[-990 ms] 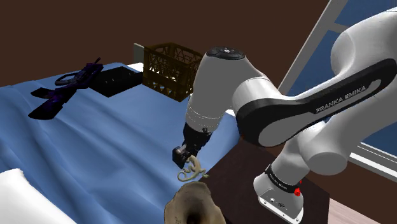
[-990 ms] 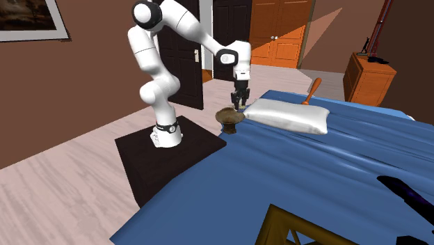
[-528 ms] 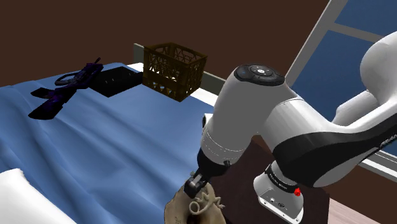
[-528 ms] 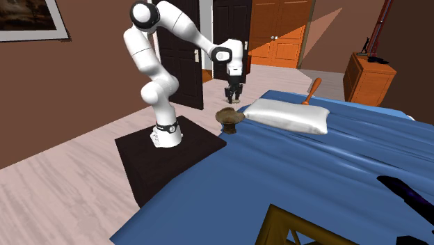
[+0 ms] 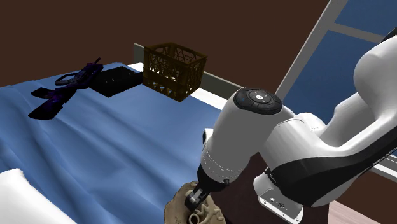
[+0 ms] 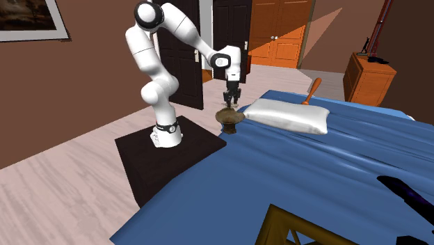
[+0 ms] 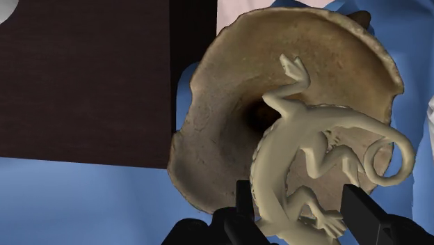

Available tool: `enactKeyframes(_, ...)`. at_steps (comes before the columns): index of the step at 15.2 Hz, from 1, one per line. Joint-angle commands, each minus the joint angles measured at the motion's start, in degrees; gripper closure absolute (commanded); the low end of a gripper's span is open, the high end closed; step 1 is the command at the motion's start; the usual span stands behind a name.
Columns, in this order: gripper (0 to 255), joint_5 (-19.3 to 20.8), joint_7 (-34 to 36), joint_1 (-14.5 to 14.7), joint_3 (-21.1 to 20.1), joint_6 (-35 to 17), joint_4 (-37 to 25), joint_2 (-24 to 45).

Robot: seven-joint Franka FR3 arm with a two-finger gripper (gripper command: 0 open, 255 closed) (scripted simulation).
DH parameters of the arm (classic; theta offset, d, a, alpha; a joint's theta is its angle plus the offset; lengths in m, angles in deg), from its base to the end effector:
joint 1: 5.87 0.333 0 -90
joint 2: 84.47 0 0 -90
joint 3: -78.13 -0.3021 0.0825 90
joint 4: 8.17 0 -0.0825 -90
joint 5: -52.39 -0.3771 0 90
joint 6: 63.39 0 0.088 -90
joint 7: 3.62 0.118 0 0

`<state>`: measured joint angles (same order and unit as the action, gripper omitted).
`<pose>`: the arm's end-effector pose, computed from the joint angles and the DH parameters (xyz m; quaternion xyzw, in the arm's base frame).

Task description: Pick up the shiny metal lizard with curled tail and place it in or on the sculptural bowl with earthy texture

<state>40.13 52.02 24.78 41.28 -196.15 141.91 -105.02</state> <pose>0.1645 0.3757 0.3274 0.9995 0.0147 0.0253 0.0115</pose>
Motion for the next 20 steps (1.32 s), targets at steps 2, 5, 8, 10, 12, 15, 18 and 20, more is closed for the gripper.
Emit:
enactKeyframes(2, 255, 0.68, 0.78, -0.55, -0.95, -2.94, 1.02, 2.00)
enactKeyframes(5, 255, 1.73, 1.77, -1.28, -1.97, -5.92, 1.90, 4.27)
enactKeyframes(8, 255, 3.18, 3.02, -2.17, -3.00, -8.89, 2.64, 6.72)
enactKeyframes(10, 255, 3.18, 3.02, -2.16, -2.98, -8.89, 2.65, 6.72)
enactKeyframes(12, 255, 3.18, 3.03, -2.16, -2.98, -8.89, 2.64, 6.72)
enactKeyframes(15, 255, 3.18, 3.03, -2.16, -2.98, -8.89, 2.64, 6.72)
enactKeyframes(18, 0, 3.18, 3.02, -2.16, -2.98, -8.88, 2.64, 6.72)
enactKeyframes(20, 0, 3.18, 3.02, -2.16, -2.98, -8.88, 2.64, 6.72)
